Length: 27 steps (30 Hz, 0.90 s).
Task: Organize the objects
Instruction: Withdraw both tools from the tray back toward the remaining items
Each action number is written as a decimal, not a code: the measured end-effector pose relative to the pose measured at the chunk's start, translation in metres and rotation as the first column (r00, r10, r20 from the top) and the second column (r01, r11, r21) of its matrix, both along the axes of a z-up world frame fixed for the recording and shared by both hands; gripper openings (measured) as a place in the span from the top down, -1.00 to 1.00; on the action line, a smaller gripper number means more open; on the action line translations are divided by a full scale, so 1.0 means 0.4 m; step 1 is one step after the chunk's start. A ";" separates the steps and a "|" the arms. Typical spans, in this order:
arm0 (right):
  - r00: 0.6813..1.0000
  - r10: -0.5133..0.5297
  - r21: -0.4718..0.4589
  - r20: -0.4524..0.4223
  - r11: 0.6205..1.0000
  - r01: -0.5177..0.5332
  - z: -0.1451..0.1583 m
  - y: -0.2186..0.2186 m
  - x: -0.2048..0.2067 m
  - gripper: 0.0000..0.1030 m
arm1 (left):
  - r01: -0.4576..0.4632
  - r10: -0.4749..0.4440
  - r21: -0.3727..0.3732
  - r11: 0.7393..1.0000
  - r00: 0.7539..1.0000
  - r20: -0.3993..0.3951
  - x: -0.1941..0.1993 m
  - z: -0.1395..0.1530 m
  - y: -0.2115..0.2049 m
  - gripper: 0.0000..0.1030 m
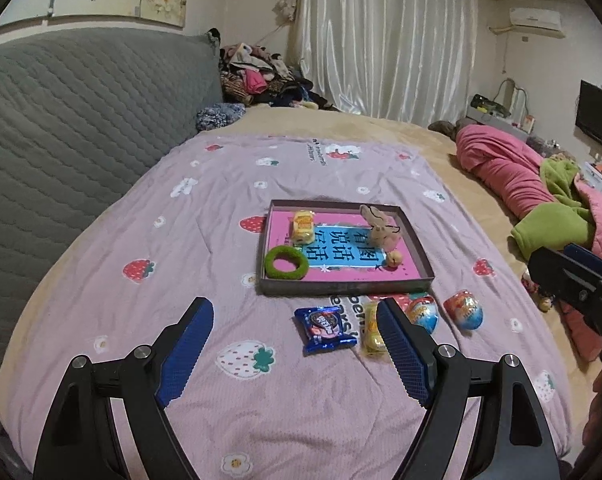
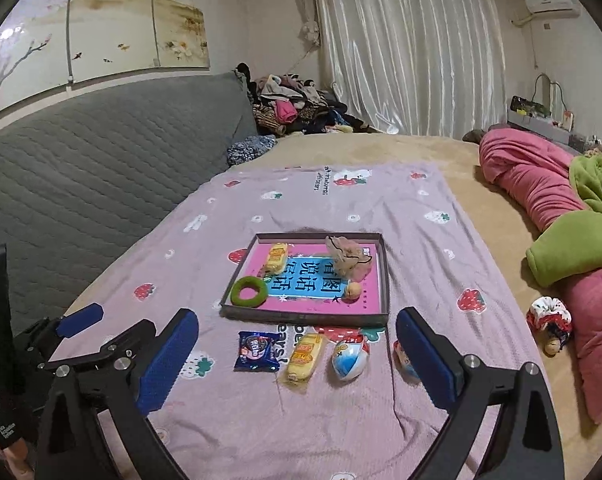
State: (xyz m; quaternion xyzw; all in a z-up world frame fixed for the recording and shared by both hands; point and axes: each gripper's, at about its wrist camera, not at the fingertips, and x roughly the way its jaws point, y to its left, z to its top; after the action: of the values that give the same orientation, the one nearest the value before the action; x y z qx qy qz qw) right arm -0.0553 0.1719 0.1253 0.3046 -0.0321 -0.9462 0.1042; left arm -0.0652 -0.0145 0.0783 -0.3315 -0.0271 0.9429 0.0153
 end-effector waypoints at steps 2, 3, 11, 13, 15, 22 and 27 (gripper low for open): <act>1.000 -0.004 0.000 -0.008 1.000 0.004 0.005 -0.003 0.015 -0.98 | -0.009 0.009 0.015 1.000 1.000 0.005 0.020 -0.001 -0.012 -0.64; 1.000 -0.005 -0.001 -0.006 1.000 0.005 0.005 -0.004 0.020 -0.98 | -0.008 0.008 0.018 1.000 1.000 0.009 0.027 -0.002 -0.017 -0.64; 1.000 0.003 -0.011 0.014 1.000 -0.003 0.007 -0.009 0.049 -0.98 | -0.014 0.014 0.021 1.000 1.000 0.019 0.056 0.004 -0.038 -0.64; 1.000 0.000 -0.009 0.020 1.000 0.000 0.004 -0.013 0.055 -0.98 | -0.017 0.017 0.018 1.000 1.000 0.019 0.064 0.008 -0.040 -0.64; 1.000 0.004 -0.001 0.025 1.000 -0.004 0.000 -0.017 0.065 -0.98 | -0.018 0.018 0.016 1.000 1.000 0.024 0.072 0.009 -0.038 -0.64; 1.000 -0.015 0.037 0.026 0.999 0.014 -0.015 -0.014 0.099 -0.98 | -0.004 0.004 0.017 1.000 0.999 0.039 0.093 0.001 -0.027 -0.64; 0.999 -0.023 0.042 0.027 0.999 0.022 -0.024 0.000 0.115 -0.98 | 0.002 -0.003 0.019 1.000 0.999 0.041 0.104 -0.006 -0.018 -0.64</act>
State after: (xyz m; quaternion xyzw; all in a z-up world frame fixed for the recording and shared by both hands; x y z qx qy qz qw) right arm -0.0093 0.1718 0.1155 0.3191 -0.0173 -0.9436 0.0867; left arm -0.0236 -0.0215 0.0758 -0.3508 -0.0357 0.9356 0.0191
